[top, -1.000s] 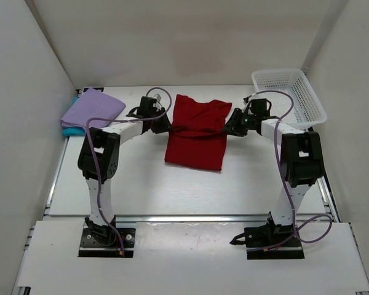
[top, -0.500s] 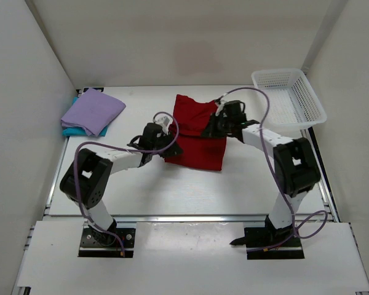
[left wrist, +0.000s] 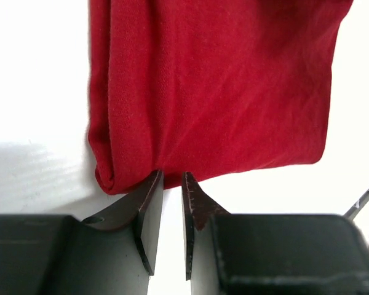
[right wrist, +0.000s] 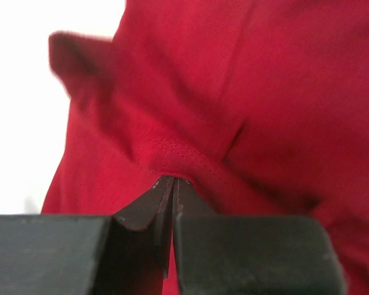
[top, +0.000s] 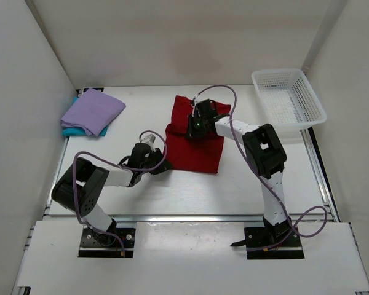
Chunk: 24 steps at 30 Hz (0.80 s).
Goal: Fold and stack the t-shirts
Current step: Fold the folded rectangular tshirt in 1/3 of the way
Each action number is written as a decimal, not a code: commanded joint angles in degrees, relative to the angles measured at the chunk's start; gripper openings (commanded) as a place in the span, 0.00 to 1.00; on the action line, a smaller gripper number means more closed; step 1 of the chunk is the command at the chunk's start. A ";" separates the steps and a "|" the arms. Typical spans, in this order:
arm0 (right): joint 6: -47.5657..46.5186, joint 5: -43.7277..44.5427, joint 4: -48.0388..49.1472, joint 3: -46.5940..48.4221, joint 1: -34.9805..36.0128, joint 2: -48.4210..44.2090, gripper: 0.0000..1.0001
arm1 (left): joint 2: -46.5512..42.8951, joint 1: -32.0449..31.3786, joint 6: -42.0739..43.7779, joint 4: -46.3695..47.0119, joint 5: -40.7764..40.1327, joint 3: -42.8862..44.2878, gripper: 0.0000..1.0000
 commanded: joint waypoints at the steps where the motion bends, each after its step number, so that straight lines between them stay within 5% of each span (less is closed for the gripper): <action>1: -2.97 6.32 -0.24 7.89 -1.69 3.07 0.00 | -1.87 -1.14 -1.24 1.60 0.27 -3.58 0.30; 5: -2.18 3.36 -6.81 20.72 -4.60 7.74 0.00 | -6.08 -3.07 -3.36 2.31 1.85 -5.35 0.31; 7: -3.14 2.90 -7.98 19.97 -4.34 3.72 0.00 | -9.58 -2.91 -3.53 0.73 1.51 -5.17 0.31; 9: -4.29 4.30 -6.15 14.10 -3.82 -2.59 0.00 | -12.75 -2.82 -3.27 -1.02 1.15 -4.65 0.33; 17: 6.07 -3.76 15.03 -35.00 -7.23 -31.01 0.00 | -16.39 4.21 -1.34 -3.67 -0.33 -3.68 0.38; 24: 8.81 -6.94 23.13 -55.51 -12.85 -40.25 0.03 | -12.43 8.79 -2.65 0.37 1.76 -7.89 0.51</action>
